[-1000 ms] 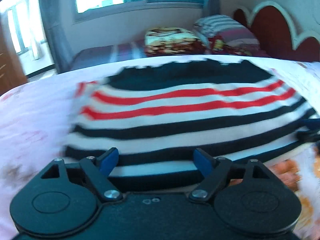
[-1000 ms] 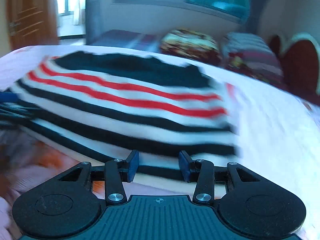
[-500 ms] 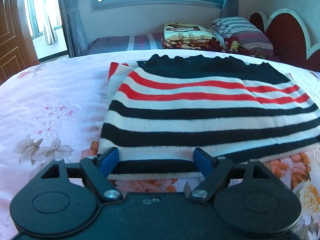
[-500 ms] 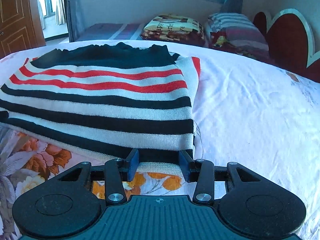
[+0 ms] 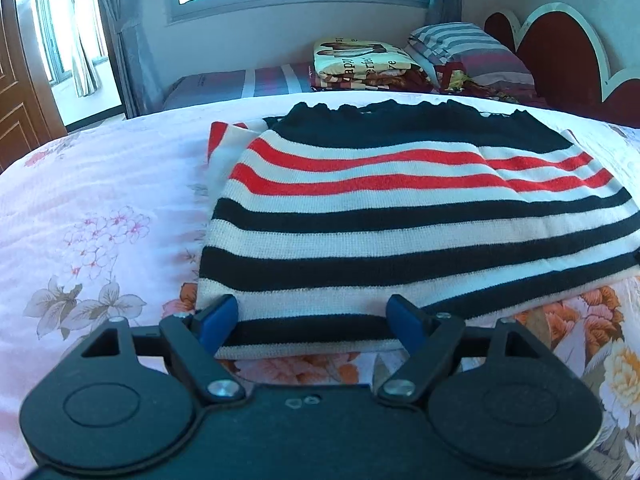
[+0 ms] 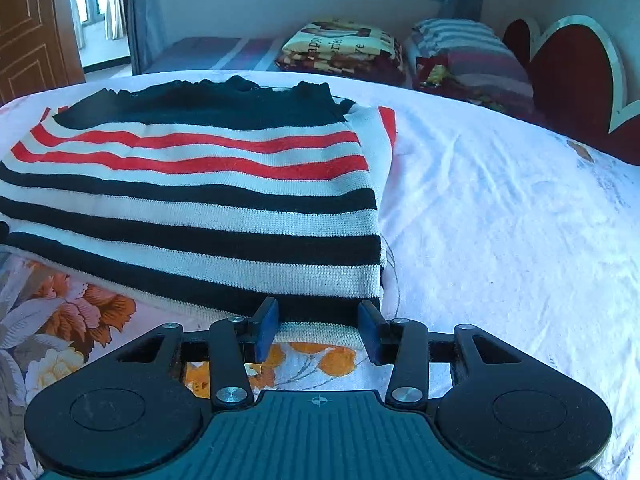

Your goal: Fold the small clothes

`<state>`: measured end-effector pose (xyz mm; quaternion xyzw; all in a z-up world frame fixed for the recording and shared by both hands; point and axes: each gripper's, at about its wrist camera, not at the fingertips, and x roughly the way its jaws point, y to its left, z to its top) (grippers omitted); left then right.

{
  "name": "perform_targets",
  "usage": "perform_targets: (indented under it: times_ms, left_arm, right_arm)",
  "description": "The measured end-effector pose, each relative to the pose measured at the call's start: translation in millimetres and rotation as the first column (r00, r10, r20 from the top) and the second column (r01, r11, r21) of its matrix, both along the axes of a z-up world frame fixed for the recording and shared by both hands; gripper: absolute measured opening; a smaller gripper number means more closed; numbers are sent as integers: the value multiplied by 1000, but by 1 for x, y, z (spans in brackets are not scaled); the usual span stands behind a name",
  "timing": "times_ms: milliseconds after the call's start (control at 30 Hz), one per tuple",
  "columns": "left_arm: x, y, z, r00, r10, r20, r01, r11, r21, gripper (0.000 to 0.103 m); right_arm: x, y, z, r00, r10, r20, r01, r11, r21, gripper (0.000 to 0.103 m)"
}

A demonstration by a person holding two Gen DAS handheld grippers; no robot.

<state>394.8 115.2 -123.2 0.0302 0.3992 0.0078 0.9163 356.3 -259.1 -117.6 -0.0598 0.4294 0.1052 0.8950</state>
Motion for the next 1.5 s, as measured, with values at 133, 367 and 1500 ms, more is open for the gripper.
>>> perform_targets:
  times_ms: [133,367,1500]
  left_arm:
    - [0,1,0,1000,-1,-6,1,1000,0,82]
    - [3,8,1,1000,-9,-26,8,1000,-27,83]
    - [1,66,-27,868,492,75,-299,637,-710,82]
  right_arm:
    - [-2,-3,-1,1000,5,6,-5,1000,6,42]
    - [2,-2,1,1000,-1,-10,1,1000,-4,43]
    - [11,111,36,987,75,143,-114,950,292,12]
